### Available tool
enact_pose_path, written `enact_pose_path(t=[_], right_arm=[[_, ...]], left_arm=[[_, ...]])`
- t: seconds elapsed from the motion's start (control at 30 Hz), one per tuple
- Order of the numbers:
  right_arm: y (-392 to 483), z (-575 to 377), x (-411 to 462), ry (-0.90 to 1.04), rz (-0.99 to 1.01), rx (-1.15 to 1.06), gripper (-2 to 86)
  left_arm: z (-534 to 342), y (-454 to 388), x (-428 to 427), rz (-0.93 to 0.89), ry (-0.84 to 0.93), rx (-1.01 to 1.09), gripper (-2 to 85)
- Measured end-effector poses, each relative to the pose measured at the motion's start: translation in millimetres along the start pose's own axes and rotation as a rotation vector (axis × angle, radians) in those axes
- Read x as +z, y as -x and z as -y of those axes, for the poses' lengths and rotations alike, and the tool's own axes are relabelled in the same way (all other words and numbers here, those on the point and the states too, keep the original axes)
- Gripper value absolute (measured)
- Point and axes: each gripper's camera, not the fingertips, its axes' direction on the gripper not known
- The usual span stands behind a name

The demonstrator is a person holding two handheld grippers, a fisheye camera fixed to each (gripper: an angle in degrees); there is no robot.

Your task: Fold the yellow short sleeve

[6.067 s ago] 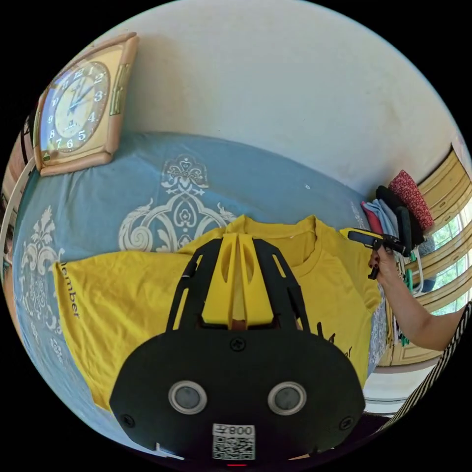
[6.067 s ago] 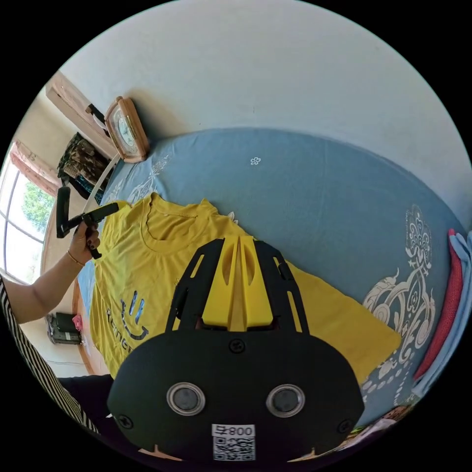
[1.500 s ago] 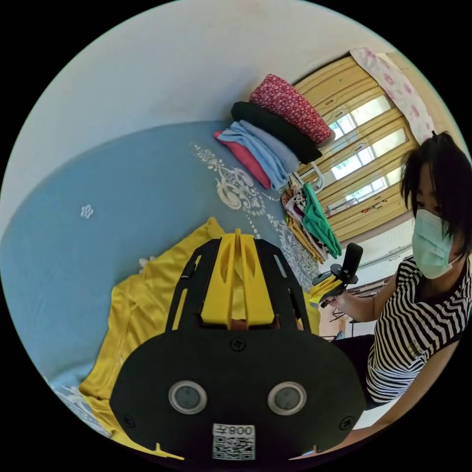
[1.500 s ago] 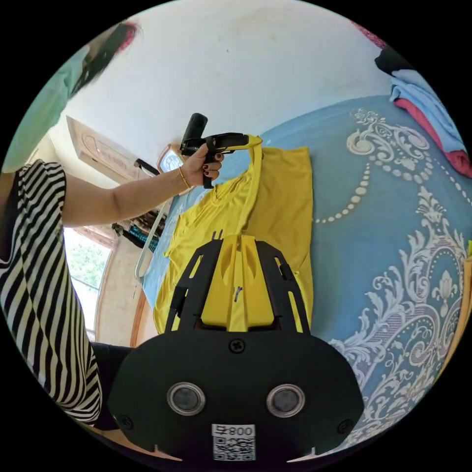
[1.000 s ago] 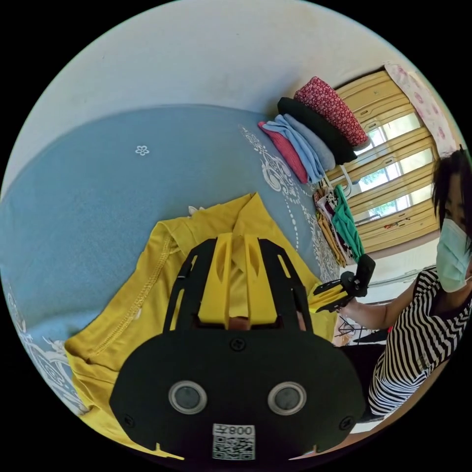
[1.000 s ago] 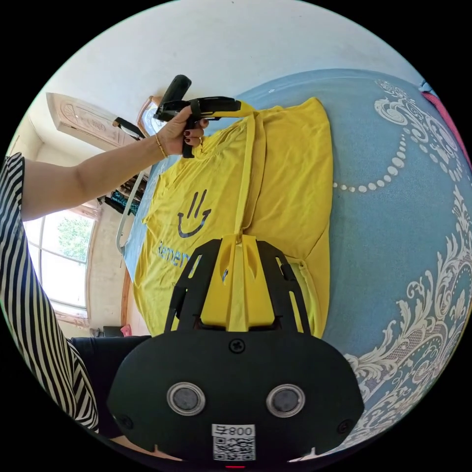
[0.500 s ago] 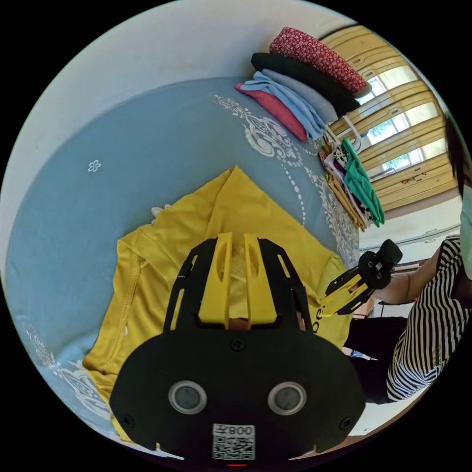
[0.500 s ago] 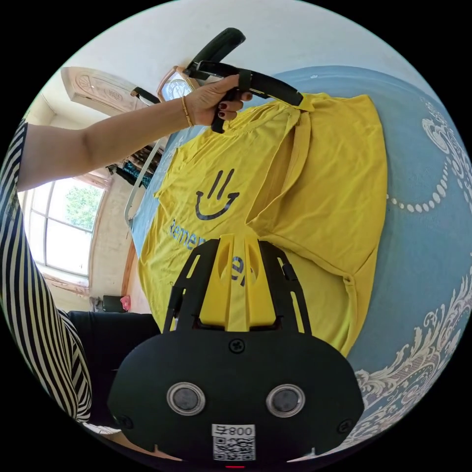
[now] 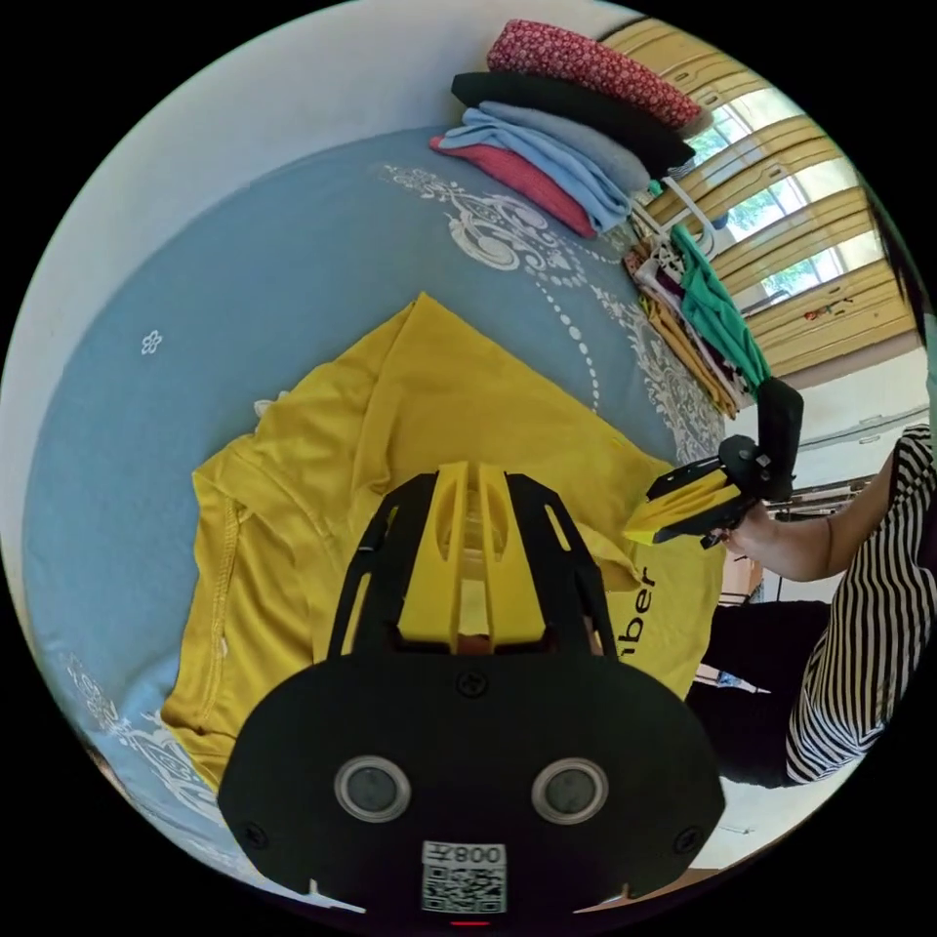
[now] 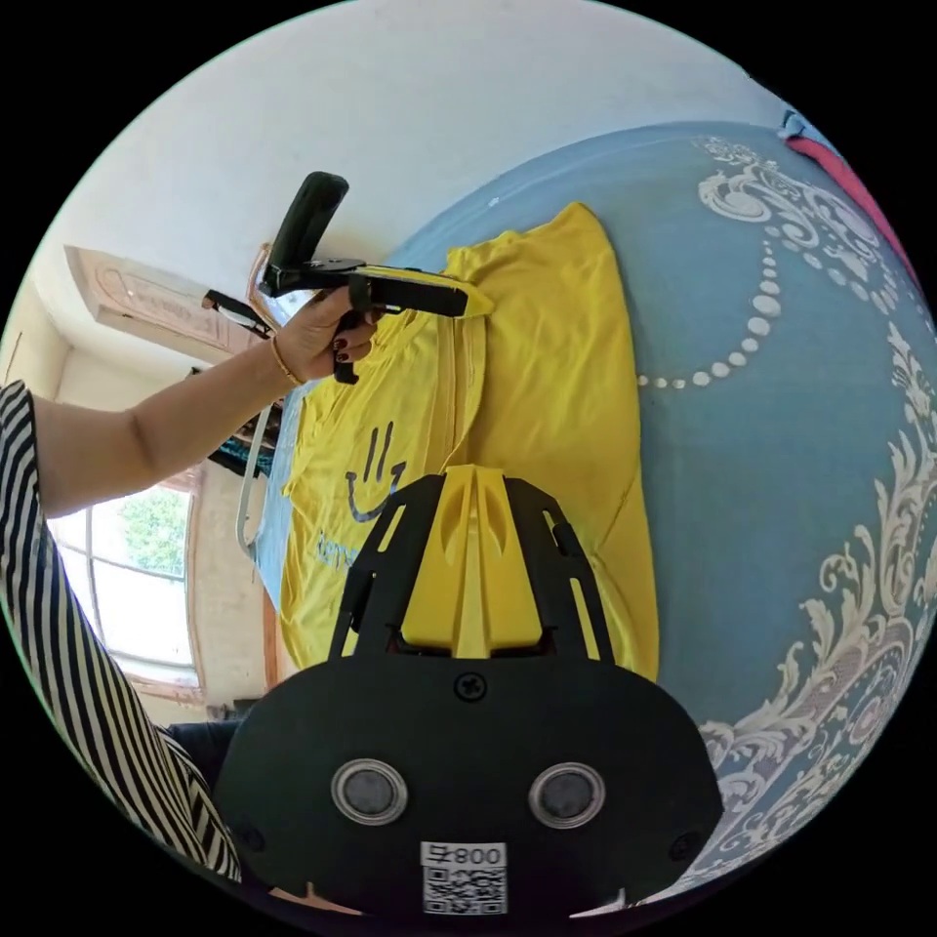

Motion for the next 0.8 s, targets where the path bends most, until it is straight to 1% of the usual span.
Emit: enact_pose_path(t=[0.1, 0.17, 0.23, 0.3, 0.4, 0.47, 0.6, 0.7, 0.8], right_arm=[[11.9, 4.1, 15.3, 0.033, 0.033, -0.041, 0.2], [22.3, 2.3, 20.9, 0.043, 0.012, -0.075, 0.2], [31.7, 0.5, 29.0, 0.091, 0.029, -0.115, 0.2], [34.6, -2.7, 25.2, 0.061, -0.012, -0.114, 0.2], [30.9, -9.6, 12.5, 0.031, -0.015, -0.072, 0.4], [28.7, -15.8, 0.2, -0.001, -0.064, -0.054, 0.6], [27.6, -23.7, -24.9, -0.061, -0.222, -0.038, 1.9], [30.6, -22.5, -25.6, -0.077, -0.326, -0.034, 3.8], [31.7, -17.4, -11.9, -0.038, -0.361, -0.034, 3.3]], left_arm=[[-18.9, 7.4, -12.2, -0.026, -0.021, -0.076, 0.8], [-32.2, 12.1, -19.1, -0.019, -0.017, -0.128, 0.8], [-46.7, 15.8, -26.8, -0.008, -0.014, -0.193, 1.1], [-51.7, 13.0, -35.7, -0.025, -0.065, -0.212, 1.7], [-43.7, 1.4, -46.5, -0.079, -0.163, -0.192, 3.6], [-29.6, -7.4, -48.2, -0.11, -0.189, -0.149, 5.1], [8.6, -21.8, -51.0, -0.077, -0.225, -0.069, 7.1], [30.7, -27.9, -45.7, -0.015, -0.179, -0.046, 6.3], [39.0, -32.6, -39.6, 0.0, -0.114, -0.061, 3.5]])
